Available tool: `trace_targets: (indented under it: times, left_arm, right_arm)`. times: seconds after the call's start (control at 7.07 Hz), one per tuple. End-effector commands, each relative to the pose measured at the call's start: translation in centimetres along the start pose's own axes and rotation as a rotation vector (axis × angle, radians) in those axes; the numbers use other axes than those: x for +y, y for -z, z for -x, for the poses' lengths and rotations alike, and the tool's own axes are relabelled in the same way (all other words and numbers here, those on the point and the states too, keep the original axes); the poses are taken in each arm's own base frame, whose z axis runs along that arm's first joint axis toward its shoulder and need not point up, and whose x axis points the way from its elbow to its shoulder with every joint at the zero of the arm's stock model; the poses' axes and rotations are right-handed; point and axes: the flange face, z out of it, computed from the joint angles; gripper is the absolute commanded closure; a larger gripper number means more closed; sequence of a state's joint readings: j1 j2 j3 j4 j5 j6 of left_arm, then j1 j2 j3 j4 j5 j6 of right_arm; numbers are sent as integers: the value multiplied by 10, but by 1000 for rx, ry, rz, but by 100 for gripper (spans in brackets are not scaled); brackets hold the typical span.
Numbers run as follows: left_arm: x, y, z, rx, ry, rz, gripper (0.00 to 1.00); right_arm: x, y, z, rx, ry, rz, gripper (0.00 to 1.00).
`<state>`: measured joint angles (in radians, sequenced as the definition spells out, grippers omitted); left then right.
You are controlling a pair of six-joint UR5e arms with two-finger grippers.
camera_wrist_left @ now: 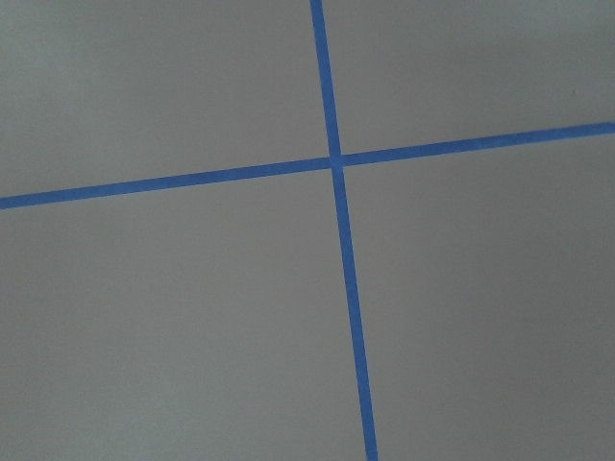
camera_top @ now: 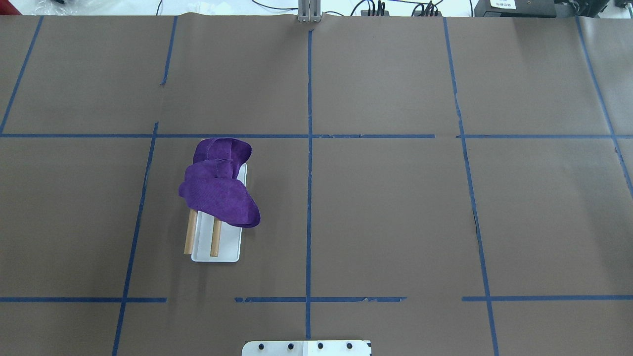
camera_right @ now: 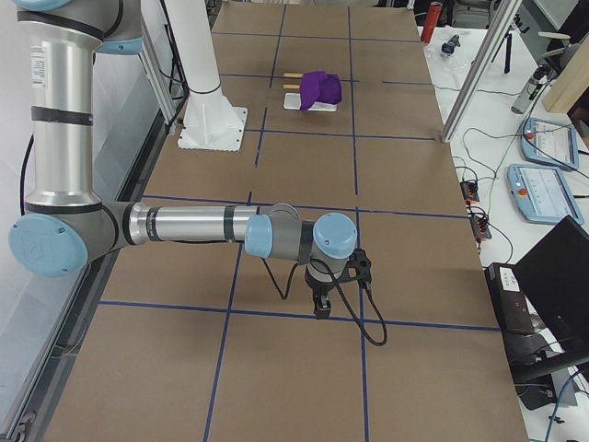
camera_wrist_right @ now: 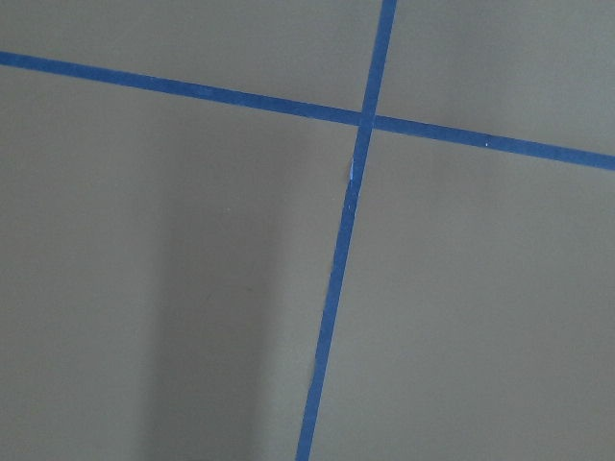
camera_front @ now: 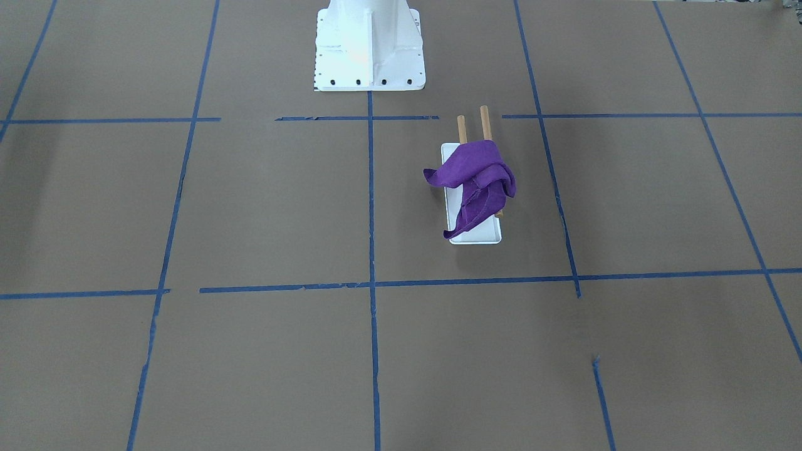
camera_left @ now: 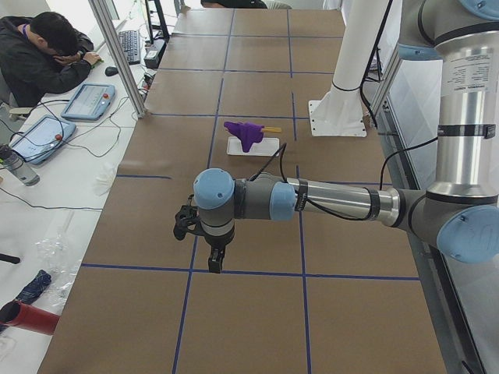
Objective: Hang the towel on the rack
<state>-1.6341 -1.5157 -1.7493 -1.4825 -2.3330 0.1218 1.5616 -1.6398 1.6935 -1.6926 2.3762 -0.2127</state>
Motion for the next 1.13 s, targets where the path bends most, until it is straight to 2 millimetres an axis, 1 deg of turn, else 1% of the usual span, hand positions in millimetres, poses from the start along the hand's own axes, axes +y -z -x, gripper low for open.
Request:
trace_targets:
  times: [0.0,0.14,0.28,0.99]
  left_arm:
    - [0,8,2,-34,-1,-13,0]
    - [0,9,1,-35,-5,-15,0]
    - [-1,10,1,-33,-8,-17,0]
    - [0,8,2,-33,-1,-13,0]
  right_arm:
    - [-4,4,4,2,10,-9,0]
    - [-4,6,2,4,7,-12,0]
    - [-3,12,-1,6,-1,-26,0]
    - [-3,12,-1,6,-1,-26,0]
